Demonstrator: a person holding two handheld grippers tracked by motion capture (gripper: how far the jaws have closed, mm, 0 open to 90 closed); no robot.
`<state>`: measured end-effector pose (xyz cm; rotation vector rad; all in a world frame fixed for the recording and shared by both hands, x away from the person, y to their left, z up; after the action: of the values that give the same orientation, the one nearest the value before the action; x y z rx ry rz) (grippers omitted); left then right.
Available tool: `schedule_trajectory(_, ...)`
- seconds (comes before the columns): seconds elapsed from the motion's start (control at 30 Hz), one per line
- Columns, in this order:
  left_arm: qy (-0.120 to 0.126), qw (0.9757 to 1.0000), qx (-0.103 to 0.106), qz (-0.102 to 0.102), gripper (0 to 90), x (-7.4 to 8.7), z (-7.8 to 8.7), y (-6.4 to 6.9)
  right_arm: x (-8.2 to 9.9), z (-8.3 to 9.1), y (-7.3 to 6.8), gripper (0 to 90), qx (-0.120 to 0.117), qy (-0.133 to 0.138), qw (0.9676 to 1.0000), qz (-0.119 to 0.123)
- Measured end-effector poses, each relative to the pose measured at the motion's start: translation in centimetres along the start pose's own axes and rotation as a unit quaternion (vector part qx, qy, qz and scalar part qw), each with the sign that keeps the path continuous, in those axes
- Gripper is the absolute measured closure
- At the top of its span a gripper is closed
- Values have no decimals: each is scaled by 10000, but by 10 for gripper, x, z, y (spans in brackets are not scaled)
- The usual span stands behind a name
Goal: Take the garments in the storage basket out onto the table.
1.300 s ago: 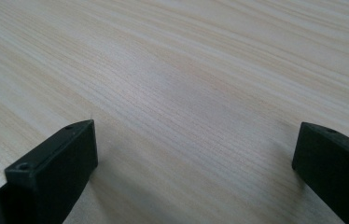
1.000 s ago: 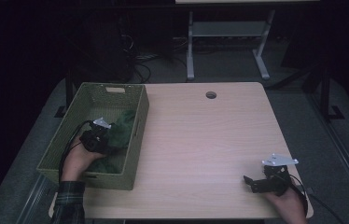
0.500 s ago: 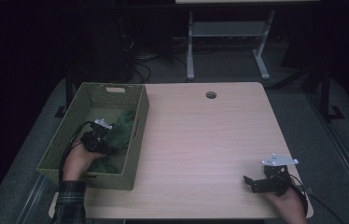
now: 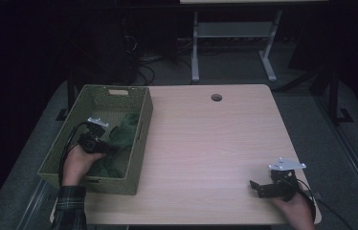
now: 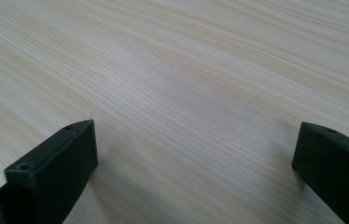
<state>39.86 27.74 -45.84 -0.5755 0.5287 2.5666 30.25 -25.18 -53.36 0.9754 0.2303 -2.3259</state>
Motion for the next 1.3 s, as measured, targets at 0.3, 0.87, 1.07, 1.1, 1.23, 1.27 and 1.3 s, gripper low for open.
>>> schedule_trajectory(0.3, 475, 9987, 197, 71, 778, -14, 20, 3, 0, 0, 0, 0, 2, 1, 10000, 0)
schedule_trajectory(0.87, 1190, 9917, 482, 78, 782, -39, 61, 13, 0, 0, 0, 0, 2, 0, 10000, 0)
schedule_trajectory(1.07, 1301, 9901, 529, 1, 784, -48, 72, 20, 0, 0, 0, 0, 1, 1, 10000, 0)
schedule_trajectory(1.1, 1321, 9898, 533, -11, 784, -50, 74, 21, 0, 0, 0, 0, 1, 0, 10000, -2)
schedule_trajectory(1.23, 1417, 9885, 514, -85, 785, -57, 85, 27, 0, 0, 0, 0, 2, 0, 10000, -1)
schedule_trajectory(1.27, 1453, 9880, 506, -101, 784, -59, 87, 29, 0, 0, 0, 0, 1, 0, 10000, -1)
schedule_trajectory(1.3, 1487, 9875, 508, -116, 785, -60, 90, 30, 0, 0, 0, 0, 1, 1, 10000, -1)
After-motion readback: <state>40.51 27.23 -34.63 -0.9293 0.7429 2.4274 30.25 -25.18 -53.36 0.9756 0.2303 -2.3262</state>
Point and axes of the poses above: each handheld gripper's, and its own axes: z roughly backward along the jaws, x roughly out of its underside, y roughly to its right, the point moved 7 cm from there along -z, roughly forward along the jaws, and after that the axes turned 8 degrees about z, right-handed, at the moved point
